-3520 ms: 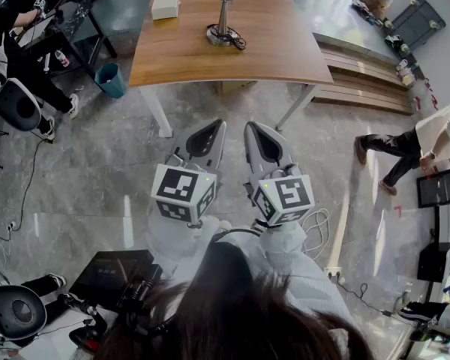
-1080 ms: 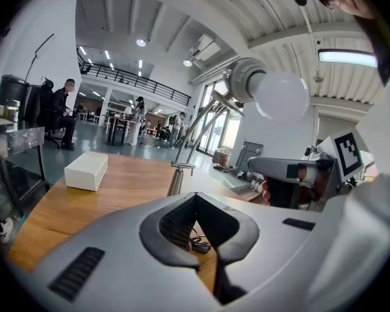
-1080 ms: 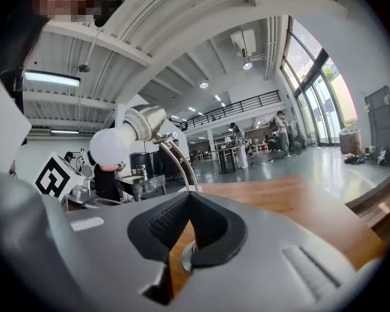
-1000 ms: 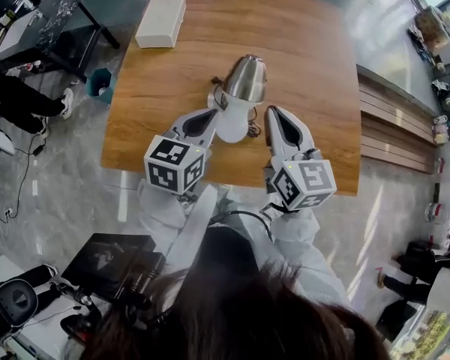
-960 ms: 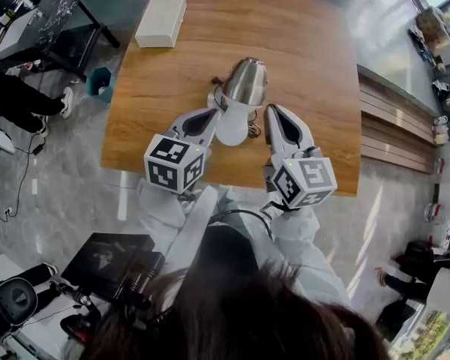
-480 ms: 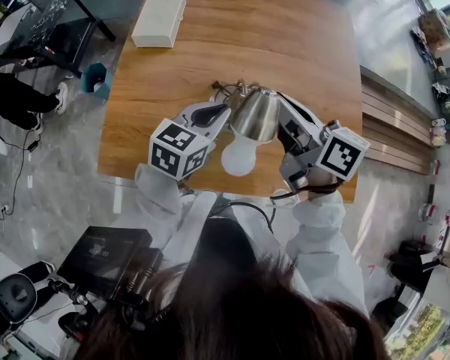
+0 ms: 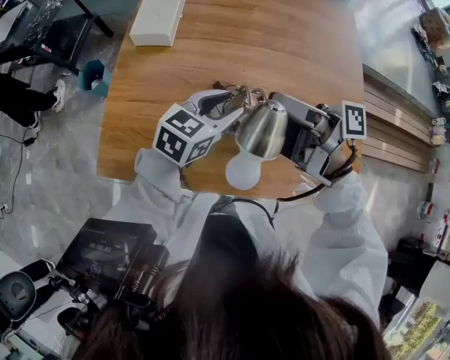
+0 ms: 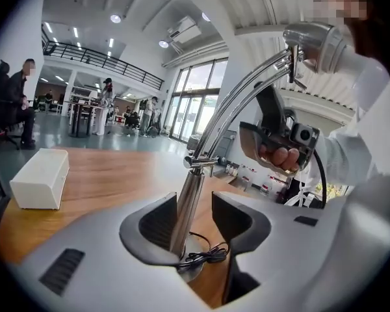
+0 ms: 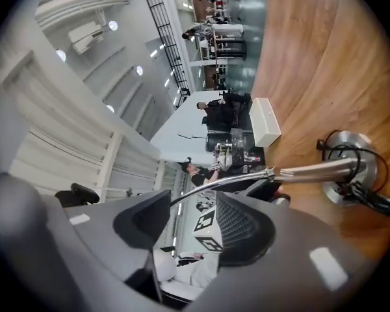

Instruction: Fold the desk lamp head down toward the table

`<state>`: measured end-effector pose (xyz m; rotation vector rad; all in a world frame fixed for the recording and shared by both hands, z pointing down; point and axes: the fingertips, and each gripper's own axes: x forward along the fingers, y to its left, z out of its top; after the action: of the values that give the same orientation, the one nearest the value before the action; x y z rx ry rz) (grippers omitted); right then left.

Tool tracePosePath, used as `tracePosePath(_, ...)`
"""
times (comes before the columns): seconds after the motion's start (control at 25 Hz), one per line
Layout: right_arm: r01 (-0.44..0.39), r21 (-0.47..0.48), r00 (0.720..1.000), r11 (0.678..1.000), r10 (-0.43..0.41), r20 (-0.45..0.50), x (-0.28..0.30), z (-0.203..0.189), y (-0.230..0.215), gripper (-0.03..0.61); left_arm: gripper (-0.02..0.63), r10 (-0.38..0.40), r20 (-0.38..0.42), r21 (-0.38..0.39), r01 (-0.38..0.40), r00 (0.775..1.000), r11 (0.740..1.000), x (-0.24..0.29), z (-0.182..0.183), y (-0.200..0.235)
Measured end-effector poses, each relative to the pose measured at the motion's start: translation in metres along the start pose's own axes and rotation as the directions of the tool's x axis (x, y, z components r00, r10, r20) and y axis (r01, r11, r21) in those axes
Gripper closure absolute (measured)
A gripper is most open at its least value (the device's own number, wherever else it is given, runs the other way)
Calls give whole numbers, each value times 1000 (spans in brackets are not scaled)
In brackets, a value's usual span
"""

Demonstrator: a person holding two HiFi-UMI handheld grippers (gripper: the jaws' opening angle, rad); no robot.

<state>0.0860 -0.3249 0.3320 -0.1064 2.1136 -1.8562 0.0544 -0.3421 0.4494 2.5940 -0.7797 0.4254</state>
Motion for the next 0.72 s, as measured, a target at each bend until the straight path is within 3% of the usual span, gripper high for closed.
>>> tracePosePath(0.32,-106,121,994,987,109,-17,15,-2,4,390,463,-20,-35,65,22,999,998,17,3,-6)
tracePosePath(0.4,-112,137,993,984,116,-23,16,-4,6,390,497,-23,-42,61,25,999,998,16,3,-5)
tracePosePath(0.72,-124,123,992,985,127,-21,13,-6,9,407,495,-82,-94,23,85,992,996,19,3,-5)
